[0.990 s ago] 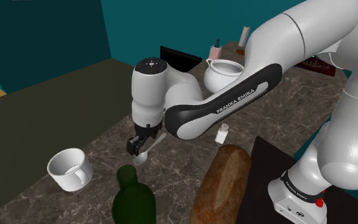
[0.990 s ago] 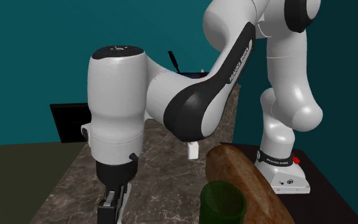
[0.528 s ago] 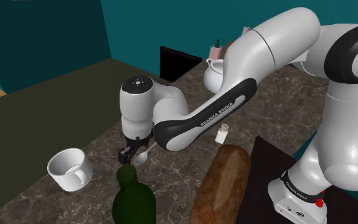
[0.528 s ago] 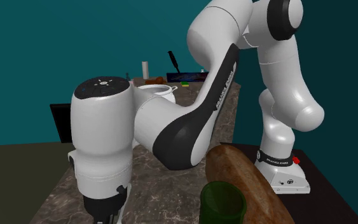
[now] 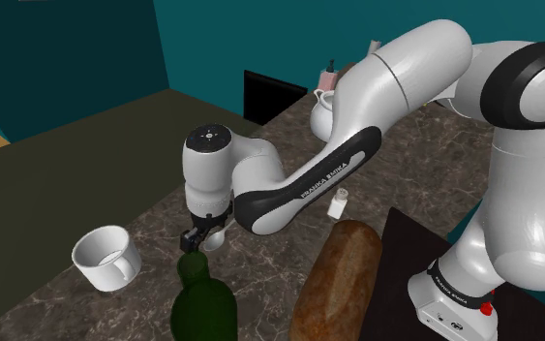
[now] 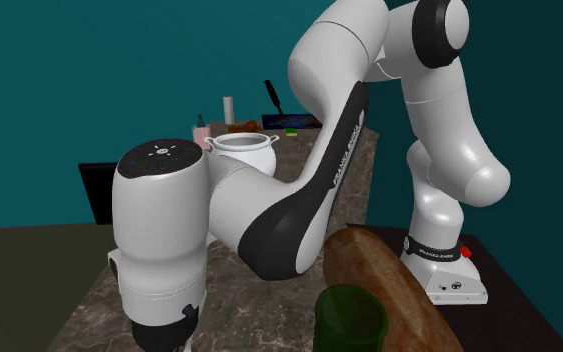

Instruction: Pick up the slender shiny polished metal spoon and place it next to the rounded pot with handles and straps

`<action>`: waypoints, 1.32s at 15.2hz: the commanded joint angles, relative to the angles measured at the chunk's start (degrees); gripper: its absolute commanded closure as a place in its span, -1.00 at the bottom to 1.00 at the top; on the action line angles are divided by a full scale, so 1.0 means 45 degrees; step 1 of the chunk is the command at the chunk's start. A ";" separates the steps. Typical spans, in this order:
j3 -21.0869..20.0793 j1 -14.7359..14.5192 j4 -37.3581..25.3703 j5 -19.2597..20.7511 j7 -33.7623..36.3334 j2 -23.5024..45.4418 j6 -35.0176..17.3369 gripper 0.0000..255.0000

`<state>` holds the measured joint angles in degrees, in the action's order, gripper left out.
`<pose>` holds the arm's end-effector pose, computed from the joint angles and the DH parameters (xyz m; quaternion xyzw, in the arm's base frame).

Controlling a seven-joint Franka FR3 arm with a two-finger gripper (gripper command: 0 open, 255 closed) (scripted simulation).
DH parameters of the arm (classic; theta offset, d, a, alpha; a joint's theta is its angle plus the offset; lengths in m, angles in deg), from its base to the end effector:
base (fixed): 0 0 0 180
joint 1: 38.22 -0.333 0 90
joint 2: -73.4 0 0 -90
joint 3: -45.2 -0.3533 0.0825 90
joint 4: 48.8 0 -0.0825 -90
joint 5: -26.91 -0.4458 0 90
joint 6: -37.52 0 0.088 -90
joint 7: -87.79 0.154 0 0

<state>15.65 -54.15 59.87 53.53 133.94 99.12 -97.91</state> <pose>0.5160 0.4780 0.2477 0.9888 0.1264 0.0795 0.0081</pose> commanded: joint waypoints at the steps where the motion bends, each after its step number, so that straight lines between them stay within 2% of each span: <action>1: 0.0001 0.0000 0.0002 0.0002 0.0001 0.0000 -0.0004 -1.00; 2: 0.0000 0.0000 0.0001 0.0001 0.0000 0.0000 -0.0002 -1.00; 3: 0.0000 0.0000 0.0001 0.0001 0.0000 0.0000 -0.0002 1.00; 12: 0.0001 0.0000 0.0002 0.0002 0.0001 0.0001 -0.0004 1.00; 20: -0.0400 0.0278 -0.0299 -0.0719 -0.0554 -0.0802 0.0967 1.00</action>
<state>14.09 -52.97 58.77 50.71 131.67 95.96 -94.21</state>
